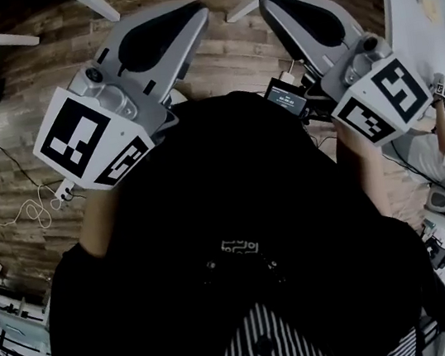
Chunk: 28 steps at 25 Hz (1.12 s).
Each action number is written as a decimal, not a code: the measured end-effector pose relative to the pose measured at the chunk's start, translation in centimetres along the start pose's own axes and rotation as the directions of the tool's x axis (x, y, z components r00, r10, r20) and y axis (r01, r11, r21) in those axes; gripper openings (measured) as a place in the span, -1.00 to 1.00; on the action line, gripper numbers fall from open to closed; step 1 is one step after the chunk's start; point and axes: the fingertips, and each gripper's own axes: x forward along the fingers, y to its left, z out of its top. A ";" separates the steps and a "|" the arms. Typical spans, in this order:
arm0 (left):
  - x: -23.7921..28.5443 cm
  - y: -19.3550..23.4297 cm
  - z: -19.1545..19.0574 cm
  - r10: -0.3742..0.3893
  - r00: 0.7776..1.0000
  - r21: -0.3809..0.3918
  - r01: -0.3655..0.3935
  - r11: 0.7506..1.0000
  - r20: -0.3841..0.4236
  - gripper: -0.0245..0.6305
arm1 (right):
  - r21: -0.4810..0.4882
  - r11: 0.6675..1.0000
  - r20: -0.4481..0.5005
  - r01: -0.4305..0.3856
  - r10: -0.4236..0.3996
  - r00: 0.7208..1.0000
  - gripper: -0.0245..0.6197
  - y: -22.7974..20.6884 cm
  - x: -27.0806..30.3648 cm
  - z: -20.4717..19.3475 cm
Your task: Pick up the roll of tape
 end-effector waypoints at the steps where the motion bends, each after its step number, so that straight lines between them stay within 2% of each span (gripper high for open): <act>1: -0.5 0.1 -0.2 0.003 1.000 -0.003 -0.003 1.000 0.001 -0.91 | -0.006 1.000 -0.008 -0.009 0.008 1.000 -0.91 0.2 0.4 0.0; 8: -4.3 2.1 -0.2 0.087 0.996 -0.017 -0.087 0.996 0.014 -0.91 | -0.046 0.994 -0.026 -0.098 0.096 0.995 -0.91 2.4 4.0 1.0; 12: -6.5 2.8 0.5 0.106 0.994 -0.017 -0.105 0.994 0.039 -0.91 | -0.047 0.988 -0.031 -0.149 0.148 0.988 -0.91 3.5 6.3 1.5; 16: -7.6 4.1 0.8 0.182 0.981 -0.022 -0.181 0.983 0.068 -0.91 | -0.017 0.975 -0.037 -0.220 0.219 0.975 -0.91 3.5 8.5 1.0; 22: -9.8 7.7 1.6 0.275 0.958 -0.042 -0.273 0.961 0.075 -0.91 | -0.014 0.955 -0.037 -0.296 0.296 0.955 -0.91 3.5 12.8 2.7; 28: -9.0 10.3 2.9 0.307 0.947 -0.033 -0.305 0.952 0.090 -0.91 | -0.026 0.940 -0.046 -0.341 0.339 0.940 -0.91 2.0 15.3 4.1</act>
